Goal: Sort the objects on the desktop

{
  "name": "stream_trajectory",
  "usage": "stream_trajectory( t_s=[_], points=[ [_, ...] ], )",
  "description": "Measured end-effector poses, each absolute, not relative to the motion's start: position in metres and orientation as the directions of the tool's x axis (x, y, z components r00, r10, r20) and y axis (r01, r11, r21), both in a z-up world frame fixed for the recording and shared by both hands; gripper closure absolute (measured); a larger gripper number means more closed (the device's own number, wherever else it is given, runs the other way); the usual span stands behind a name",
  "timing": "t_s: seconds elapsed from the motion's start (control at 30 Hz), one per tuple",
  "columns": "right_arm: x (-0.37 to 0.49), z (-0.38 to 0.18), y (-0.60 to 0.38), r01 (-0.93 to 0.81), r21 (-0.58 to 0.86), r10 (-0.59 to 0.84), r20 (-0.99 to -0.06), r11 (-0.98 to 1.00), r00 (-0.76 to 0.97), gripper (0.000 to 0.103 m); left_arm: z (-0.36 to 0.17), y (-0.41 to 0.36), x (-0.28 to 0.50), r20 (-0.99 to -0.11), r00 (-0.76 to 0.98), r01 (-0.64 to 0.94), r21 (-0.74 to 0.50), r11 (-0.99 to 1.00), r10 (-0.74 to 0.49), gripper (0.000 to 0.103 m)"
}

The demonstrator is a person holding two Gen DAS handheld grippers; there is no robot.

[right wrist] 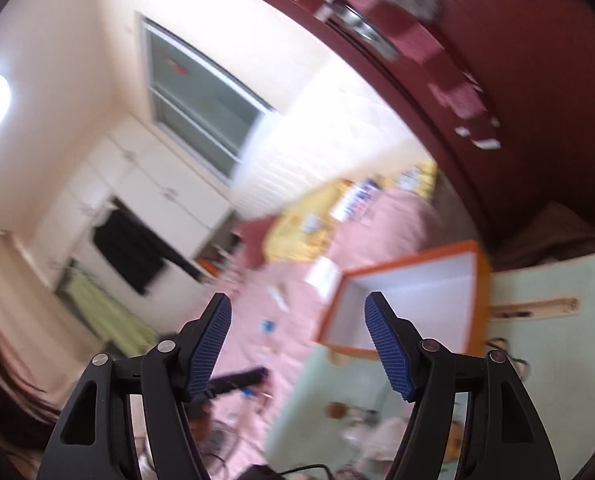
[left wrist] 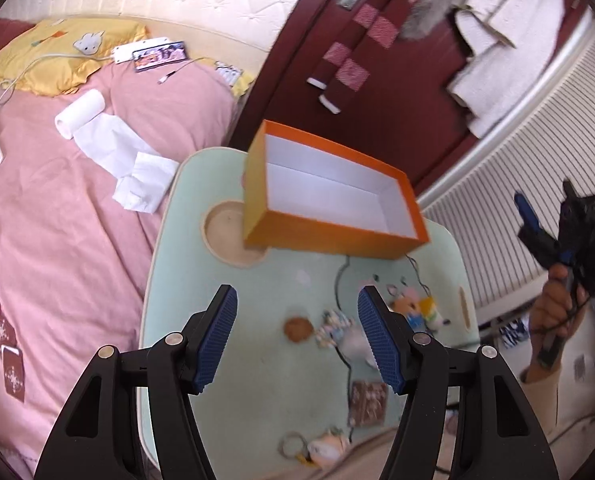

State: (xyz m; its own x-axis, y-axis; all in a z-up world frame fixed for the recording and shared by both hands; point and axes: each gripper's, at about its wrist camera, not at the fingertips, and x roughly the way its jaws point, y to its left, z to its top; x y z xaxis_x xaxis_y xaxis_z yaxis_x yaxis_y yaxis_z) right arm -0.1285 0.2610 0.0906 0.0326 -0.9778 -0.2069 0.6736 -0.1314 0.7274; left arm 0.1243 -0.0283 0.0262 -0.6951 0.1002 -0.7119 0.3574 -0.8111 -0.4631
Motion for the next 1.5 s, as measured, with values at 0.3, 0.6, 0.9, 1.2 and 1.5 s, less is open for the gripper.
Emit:
stream_trajectory(
  t_s=[0.3,0.6,0.9,1.2,1.5],
  points=[
    [-0.07,0.119,0.286,0.776,0.619,-0.955,-0.286,-0.118,0.083,0.024,-0.017,0.04,0.175,-0.835,-0.499,0.22,-0.382,-0.898,0.233,0.039],
    [0.008,-0.018,0.294,0.828,0.141,-0.518,-0.833,-0.542,-0.197,0.035,-0.061,0.08,0.172,-0.894,-0.443,0.237,-0.192,-0.953,0.07,0.039],
    [0.015,-0.057,0.268,0.805,0.148,-0.469,-0.866,-0.575,-0.176,0.07,-0.063,0.067,0.144,-0.867,-0.498,0.262,-0.162,-0.951,0.011,0.039],
    [0.001,-0.052,0.237,0.795,0.164,-0.522,-0.826,-0.584,-0.213,0.068,-0.049,0.034,0.131,-0.79,-0.612,0.316,-0.273,-0.909,0.024,0.04],
    [0.026,-0.034,0.271,0.814,0.28,-0.626,-0.77,-0.508,-0.126,0.063,-0.036,0.071,0.182,-0.889,-0.451,0.273,-0.225,-0.935,0.082,0.04]
  ],
)
